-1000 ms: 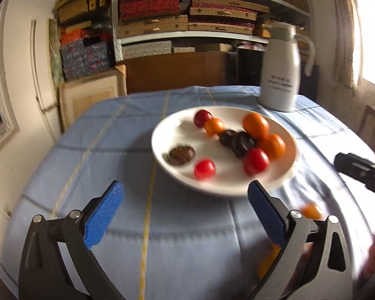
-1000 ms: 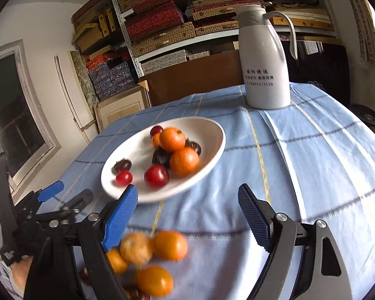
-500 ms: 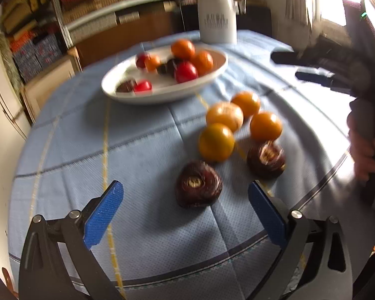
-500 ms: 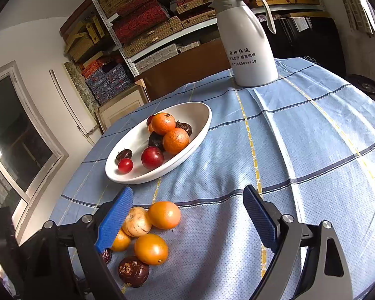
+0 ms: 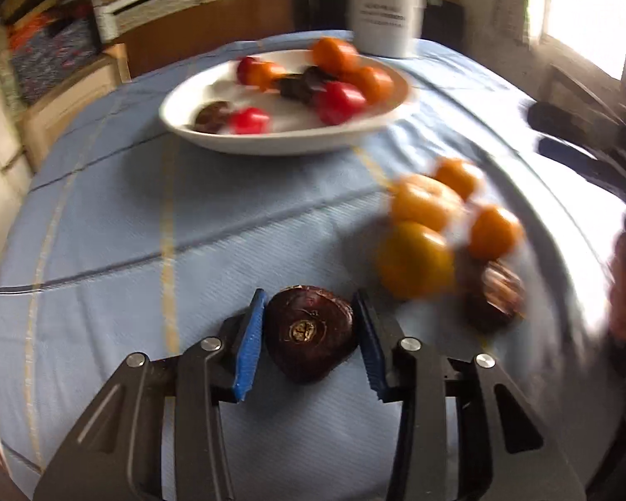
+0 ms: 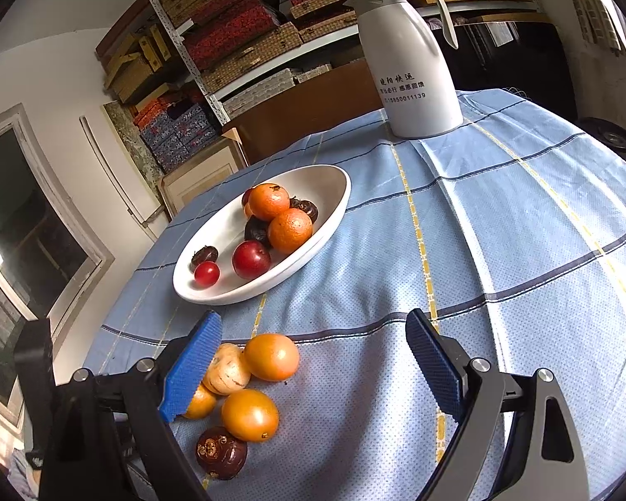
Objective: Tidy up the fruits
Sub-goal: 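Grasp a dark water chestnut with the left tool while the right tool grasps an orange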
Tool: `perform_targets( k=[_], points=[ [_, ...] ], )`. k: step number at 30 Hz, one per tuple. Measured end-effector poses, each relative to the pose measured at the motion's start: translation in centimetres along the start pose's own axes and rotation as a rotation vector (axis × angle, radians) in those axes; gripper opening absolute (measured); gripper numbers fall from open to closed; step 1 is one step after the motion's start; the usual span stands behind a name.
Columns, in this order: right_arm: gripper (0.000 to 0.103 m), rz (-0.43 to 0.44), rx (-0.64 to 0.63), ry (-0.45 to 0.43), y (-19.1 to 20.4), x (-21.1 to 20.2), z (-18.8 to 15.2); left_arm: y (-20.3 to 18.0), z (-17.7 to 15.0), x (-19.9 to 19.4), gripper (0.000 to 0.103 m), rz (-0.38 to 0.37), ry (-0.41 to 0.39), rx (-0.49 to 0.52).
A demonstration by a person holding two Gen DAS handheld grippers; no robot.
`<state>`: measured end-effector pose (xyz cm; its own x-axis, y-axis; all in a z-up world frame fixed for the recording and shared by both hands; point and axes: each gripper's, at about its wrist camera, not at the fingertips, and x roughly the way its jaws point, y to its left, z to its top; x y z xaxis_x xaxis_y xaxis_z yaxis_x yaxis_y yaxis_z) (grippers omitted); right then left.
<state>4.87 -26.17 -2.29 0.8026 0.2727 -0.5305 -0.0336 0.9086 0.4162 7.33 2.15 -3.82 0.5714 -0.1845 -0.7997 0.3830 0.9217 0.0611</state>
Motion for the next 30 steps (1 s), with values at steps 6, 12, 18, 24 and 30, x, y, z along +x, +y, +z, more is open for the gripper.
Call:
perform_targets(
  k=[6,12,18,24,30],
  points=[
    [0.090,-0.039,-0.034,0.025,0.4,0.7,-0.1,2.1,3.0,2.4,0.041,0.063,-0.025,-0.143],
    [0.077,-0.048,-0.077,0.089,0.9,1.8,-0.5,2.7,2.8,2.2,0.066,0.025,-0.043,-0.180],
    [0.064,-0.025,-0.129,0.140,2.1,2.7,-0.9,3.1,2.2,2.3,0.091,0.004,-0.024,-0.212],
    [0.062,-0.010,-0.147,0.204,2.8,4.0,-1.4,2.3,2.2,2.7,0.098,0.029,0.004,-0.174],
    [0.050,0.021,-0.161,0.253,3.8,5.5,-1.5,3.2,1.9,2.1,0.098,0.008,-0.021,-0.222]
  ],
)
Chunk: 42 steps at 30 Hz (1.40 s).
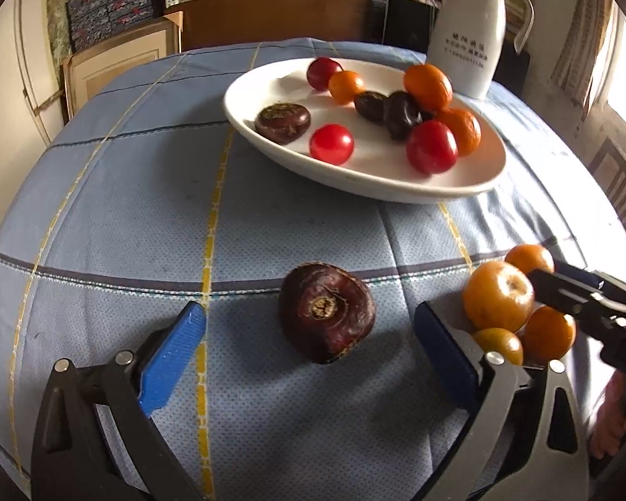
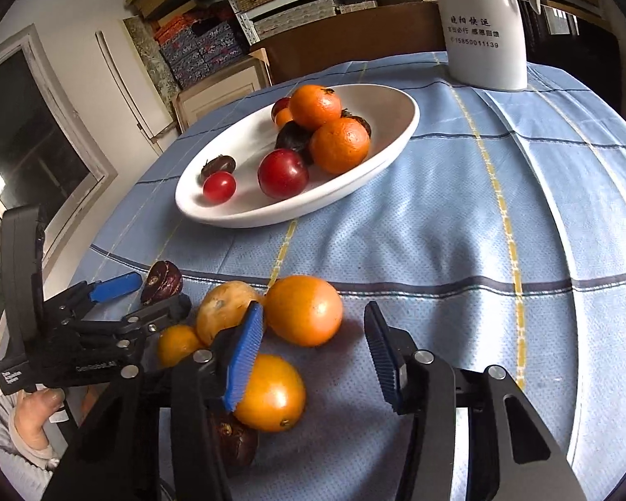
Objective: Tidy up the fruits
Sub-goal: 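Grasp a dark water chestnut with the left tool while the right tool grasps an orange, then release the water chestnut onto the plate with the left tool while the right tool releases the orange there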
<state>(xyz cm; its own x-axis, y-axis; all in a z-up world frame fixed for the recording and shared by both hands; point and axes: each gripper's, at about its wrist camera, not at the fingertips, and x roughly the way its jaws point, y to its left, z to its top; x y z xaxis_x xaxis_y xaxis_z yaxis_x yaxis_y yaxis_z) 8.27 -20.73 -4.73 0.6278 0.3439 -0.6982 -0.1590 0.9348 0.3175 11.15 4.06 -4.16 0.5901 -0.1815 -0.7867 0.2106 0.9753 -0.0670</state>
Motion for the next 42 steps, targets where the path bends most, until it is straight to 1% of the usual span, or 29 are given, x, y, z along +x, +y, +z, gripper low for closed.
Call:
perform_targets(
  k=[1,2,3,4,5,6,7,8,11,15,17,18,19,20,21,23,26,29,32,34,36,39,42],
  points=[
    [0.050,0.012,0.003,0.007,0.0,0.2,0.0,0.2,0.0,-0.1,0.098,-0.007,-0.007,-0.009],
    [0.050,0.025,0.009,0.014,-0.1,0.3,0.1,0.4,0.0,-0.3,0.094,-0.015,-0.014,-0.015],
    [0.050,0.033,0.013,0.017,-0.1,0.4,0.2,0.5,0.0,-0.3,0.089,-0.023,-0.016,-0.017],
    [0.050,0.037,0.015,0.018,-0.1,0.4,0.2,0.5,0.0,-0.3,0.079,-0.024,-0.013,-0.013],
    [0.050,0.039,0.015,0.018,-0.2,0.4,0.2,0.4,0.0,-0.3,0.078,-0.017,-0.014,-0.008],
    [0.044,0.043,0.014,0.018,-0.2,0.4,0.2,0.3,0.0,-0.3,0.077,-0.023,-0.014,0.001],
    [0.041,0.062,0.014,0.020,-0.2,0.3,0.1,0.2,0.0,-0.3,0.071,-0.025,-0.014,0.008],
    [0.041,0.067,0.012,0.021,-0.1,0.3,0.1,0.0,-0.1,-0.4,0.068,-0.022,-0.014,0.019],
    [0.041,0.074,0.002,0.025,0.0,0.3,0.1,-0.3,-0.1,-0.3,0.068,-0.017,-0.009,0.032],
    [0.043,0.084,0.001,0.035,0.1,0.6,0.1,-0.8,-0.1,-0.1,0.068,0.011,-0.002,0.054],
    [0.043,0.082,-0.002,0.034,0.2,0.5,0.1,-0.8,-0.1,-0.1,0.068,0.011,-0.003,0.057],
    [0.041,0.082,-0.003,0.033,0.2,0.5,0.1,-0.9,-0.1,-0.1,0.068,0.012,-0.003,0.058],
    [0.040,0.080,-0.008,0.026,0.4,0.4,0.1,-0.9,-0.1,-0.2,0.059,0.010,-0.009,0.059],
    [0.038,0.076,-0.017,0.016,0.6,0.2,0.0,-0.9,-0.1,-0.3,0.045,0.010,-0.016,0.061],
    [0.038,0.068,-0.025,0.010,0.7,0.1,0.0,-0.9,-0.2,-0.5,0.041,0.008,-0.025,0.063],
    [0.038,0.065,-0.024,-0.005,0.7,-0.2,0.0,-0.9,-0.2,-0.8,0.041,0.020,-0.043,0.058],
    [0.038,0.059,-0.007,-0.040,0.3,-1.0,-0.1,-0.8,-0.1,-2.4,0.041,0.048,-0.127,0.048],
    [0.038,0.043,-0.008,-0.083,0.2,-1.8,0.0,-1.0,0.3,-3.3,0.041,0.087,-0.187,0.053],
    [0.038,0.015,-0.024,-0.144,0.5,-2.8,0.6,-1.3,1.4,-4.1,0.041,0.117,-0.246,0.064],
    [0.038,0.002,-0.037,-0.184,0.8,-3.5,1.9,-1.6,2.6,-4.3,0.041,0.129,-0.270,0.071],
    [0.038,0.001,-0.042,-0.200,1.2,-3.6,3.5,-1.8,4.1,-4.1,0.041,0.136,-0.284,0.078],
    [0.038,-0.011,-0.061,-0.225,1.9,-3.2,6.1,-2.5,5.9,-3.5,0.041,0.143,-0.297,0.094],
    [0.038,-0.043,-0.091,-0.247,2.7,-2.1,8.1,-3.2,7.8,-2.3,0.041,0.152,-0.303,0.114]
  ],
)
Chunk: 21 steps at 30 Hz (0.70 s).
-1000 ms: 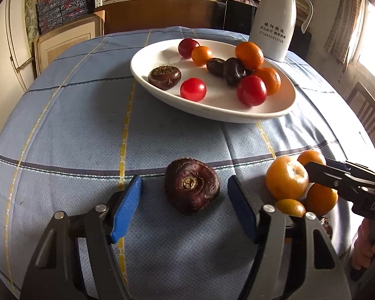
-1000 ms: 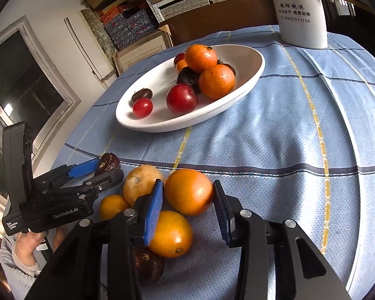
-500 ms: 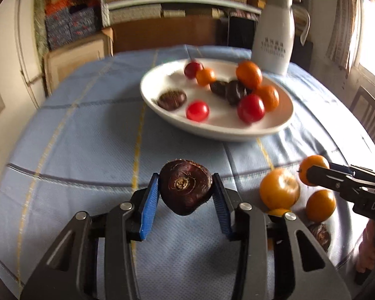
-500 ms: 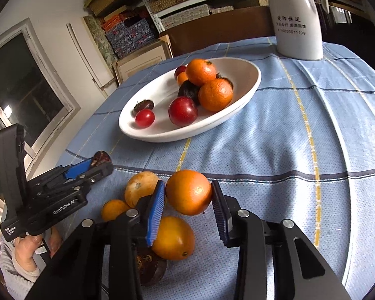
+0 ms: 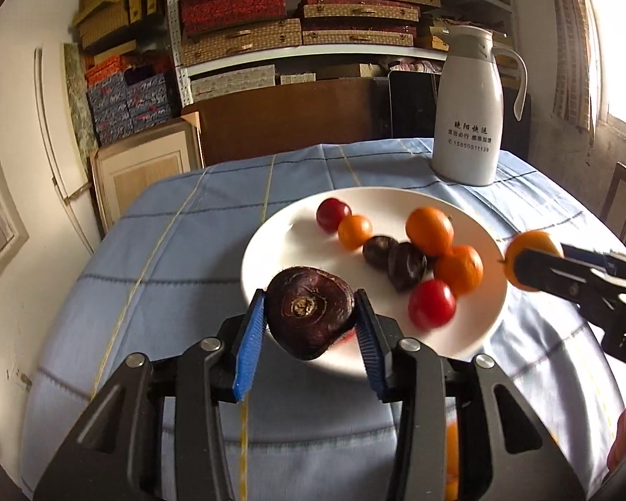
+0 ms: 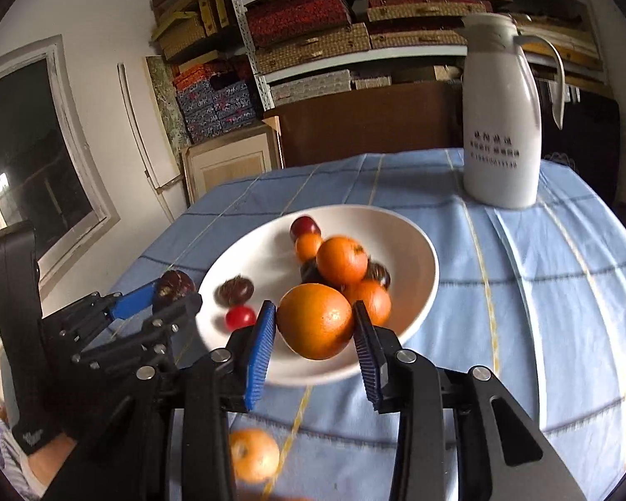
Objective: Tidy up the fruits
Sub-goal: 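Release the water chestnut onto the plate with the left tool while the right tool releases the orange there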
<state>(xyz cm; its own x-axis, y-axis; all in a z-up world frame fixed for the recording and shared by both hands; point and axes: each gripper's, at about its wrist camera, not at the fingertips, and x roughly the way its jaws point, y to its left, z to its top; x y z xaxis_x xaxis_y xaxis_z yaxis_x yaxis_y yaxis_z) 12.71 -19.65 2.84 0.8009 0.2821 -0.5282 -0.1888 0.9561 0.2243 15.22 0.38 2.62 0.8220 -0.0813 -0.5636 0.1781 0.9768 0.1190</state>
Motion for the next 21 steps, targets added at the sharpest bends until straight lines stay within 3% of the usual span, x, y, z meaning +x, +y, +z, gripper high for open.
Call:
perform_targets(
  k=[6,10,11,21],
  points=[
    [0.039,-0.038,0.008,0.014,-0.6,3.6,1.8,-0.7,1.3,3.1,0.043,-0.013,0.006,0.005],
    [0.047,-0.034,0.035,0.014,-1.6,3.8,1.2,-0.7,0.9,3.7,0.064,-0.010,0.004,0.005],
    [0.046,-0.035,0.037,0.014,-1.7,3.6,1.1,-0.6,0.8,3.6,0.070,-0.002,-0.001,0.005],
    [0.049,0.005,0.060,-0.005,-2.6,-2.1,-2.8,0.9,-2.0,-0.2,0.075,0.013,-0.021,-0.040]
  ],
)
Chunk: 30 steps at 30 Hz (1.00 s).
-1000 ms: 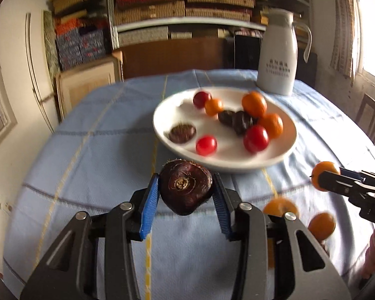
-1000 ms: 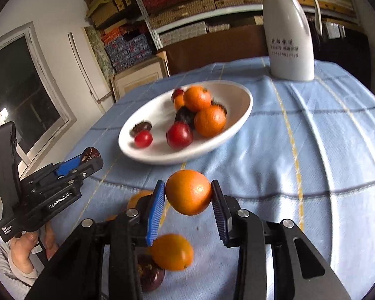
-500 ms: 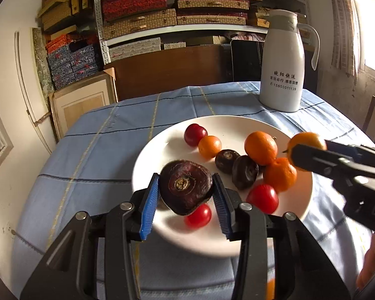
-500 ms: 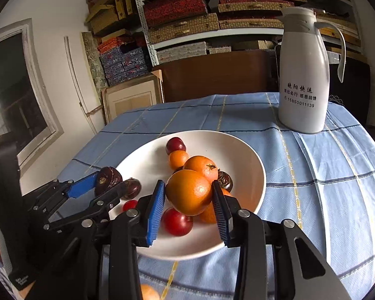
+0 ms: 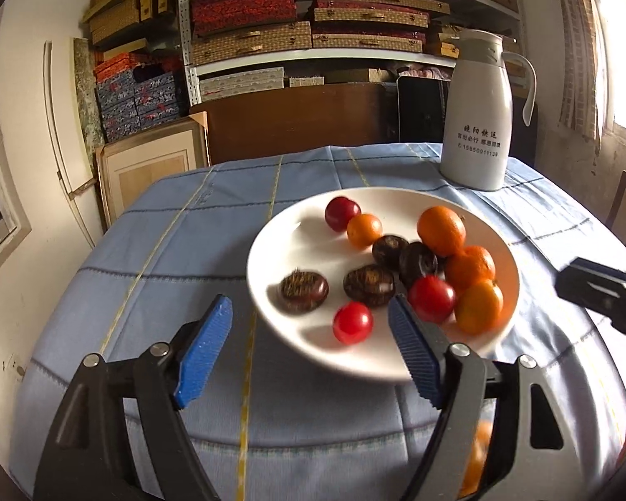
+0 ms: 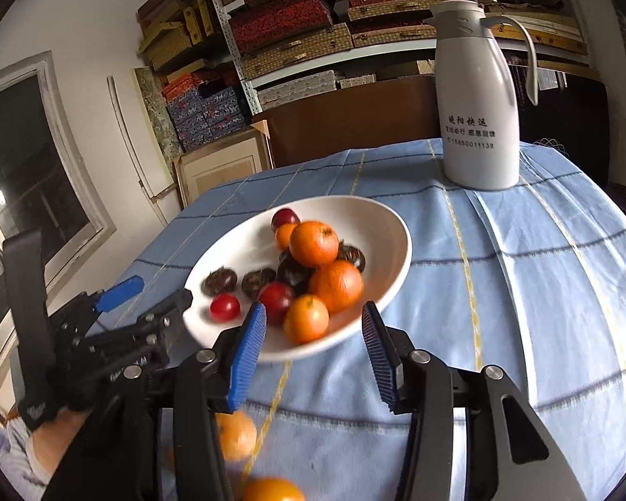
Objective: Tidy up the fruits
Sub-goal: 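Release the water chestnut onto the plate with the left tool while the right tool releases the orange there, then grasp an orange with the left tool while the right tool grasps a yellow tomato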
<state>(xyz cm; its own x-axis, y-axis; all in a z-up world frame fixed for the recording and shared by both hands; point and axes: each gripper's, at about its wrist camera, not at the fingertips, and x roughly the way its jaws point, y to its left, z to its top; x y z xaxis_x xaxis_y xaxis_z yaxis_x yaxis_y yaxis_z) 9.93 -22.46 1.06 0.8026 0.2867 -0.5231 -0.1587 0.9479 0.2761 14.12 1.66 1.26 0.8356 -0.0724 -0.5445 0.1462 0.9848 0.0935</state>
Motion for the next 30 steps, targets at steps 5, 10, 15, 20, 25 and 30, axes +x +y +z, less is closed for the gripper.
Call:
perform_targets(
  k=[5,10,15,20,25,30],
  points=[
    [0.052,0.008,-0.012,0.025,-0.3,-2.6,-3.5,0.1,-2.1,-2.2,0.075,-0.006,0.010,-0.006],
    [0.052,0.060,0.001,0.079,-0.6,-4.5,-5.8,-1.0,-4.9,-5.3,0.078,-0.078,0.053,0.048],
    [0.054,0.107,0.006,0.152,-0.6,-4.9,-7.2,-2.8,-7.1,-6.7,0.088,-0.131,0.124,0.160],
    [0.054,0.139,0.002,0.205,0.2,-3.9,-7.7,-4.4,-7.6,-6.5,0.088,-0.164,0.160,0.217],
    [0.054,0.161,0.021,0.272,0.7,-2.1,-7.8,-6.5,-8.0,-5.7,0.086,-0.190,0.199,0.303],
    [0.048,0.179,0.036,0.336,1.3,-0.6,-8.0,-6.3,-7.8,-4.1,0.056,-0.297,0.269,0.264]
  ],
)
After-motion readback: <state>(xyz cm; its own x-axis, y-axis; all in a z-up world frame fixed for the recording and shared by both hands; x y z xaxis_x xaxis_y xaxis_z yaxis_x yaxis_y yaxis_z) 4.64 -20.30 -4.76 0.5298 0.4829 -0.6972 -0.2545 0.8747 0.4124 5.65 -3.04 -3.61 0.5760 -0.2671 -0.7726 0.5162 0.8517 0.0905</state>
